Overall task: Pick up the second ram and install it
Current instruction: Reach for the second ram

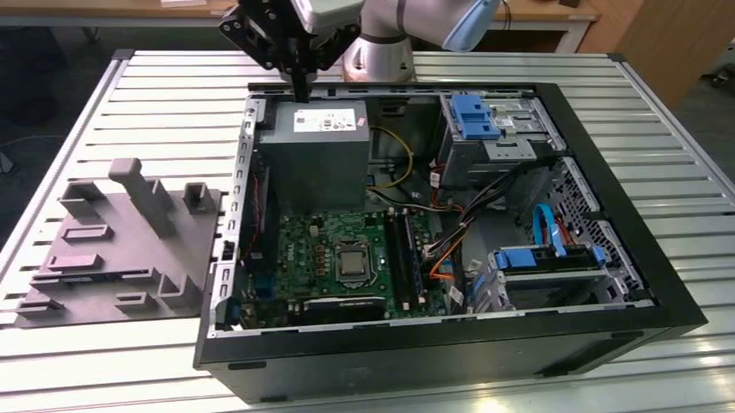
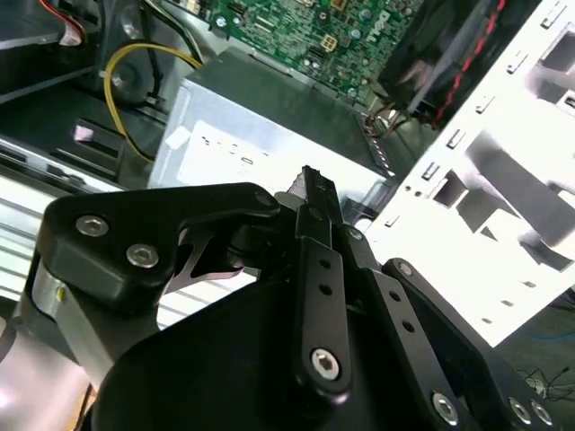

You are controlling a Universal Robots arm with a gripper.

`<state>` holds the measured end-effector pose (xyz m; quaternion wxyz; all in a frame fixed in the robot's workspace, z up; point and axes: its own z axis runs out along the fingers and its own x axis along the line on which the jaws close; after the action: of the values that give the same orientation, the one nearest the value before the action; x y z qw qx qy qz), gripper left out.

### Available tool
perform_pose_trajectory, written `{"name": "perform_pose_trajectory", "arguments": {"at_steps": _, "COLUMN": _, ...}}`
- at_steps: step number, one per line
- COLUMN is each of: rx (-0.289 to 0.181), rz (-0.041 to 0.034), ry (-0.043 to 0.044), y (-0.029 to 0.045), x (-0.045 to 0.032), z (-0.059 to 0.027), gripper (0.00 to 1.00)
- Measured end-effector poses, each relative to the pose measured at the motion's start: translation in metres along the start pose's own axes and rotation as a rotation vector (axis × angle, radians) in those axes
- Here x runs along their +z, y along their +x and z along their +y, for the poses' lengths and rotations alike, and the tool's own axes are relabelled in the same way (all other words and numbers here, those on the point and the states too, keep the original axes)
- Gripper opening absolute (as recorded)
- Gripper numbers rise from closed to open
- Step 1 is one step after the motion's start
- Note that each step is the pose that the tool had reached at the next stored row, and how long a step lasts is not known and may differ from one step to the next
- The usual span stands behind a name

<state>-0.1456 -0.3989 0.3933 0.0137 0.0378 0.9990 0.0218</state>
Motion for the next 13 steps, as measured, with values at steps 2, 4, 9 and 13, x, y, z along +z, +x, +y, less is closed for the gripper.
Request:
{"name": "perform_pose_trajectory", "arguments": {"at_steps": 2, "rx": 0.000, "rz": -0.0003, "ry": 0.0000, "y": 0.0045, "x": -0.0001, "z": -0.0003, "gripper": 0.10}}
{"name": "perform_pose_trajectory", "arguments": {"at_steps": 4, "rx": 0.000, "rz": -0.0008, "ry": -0.0001, "y": 0.0097, "x": -0.0002, "z": -0.0007, "gripper": 0.10}}
{"name": "perform_pose_trajectory", "arguments": {"at_steps": 9, "rx": 0.000, "rz": -0.0025, "ry": -0.0003, "y": 0.0254, "x": -0.0005, "z": -0.0019, "gripper": 0.10}}
{"name": "perform_pose_trajectory", "arguments": {"at_steps": 13, "rx": 0.000, "rz": -0.0042, "ry": -0.0004, "y": 0.0394, "x": -0.0007, "z": -0.0030, "gripper": 0.10}}
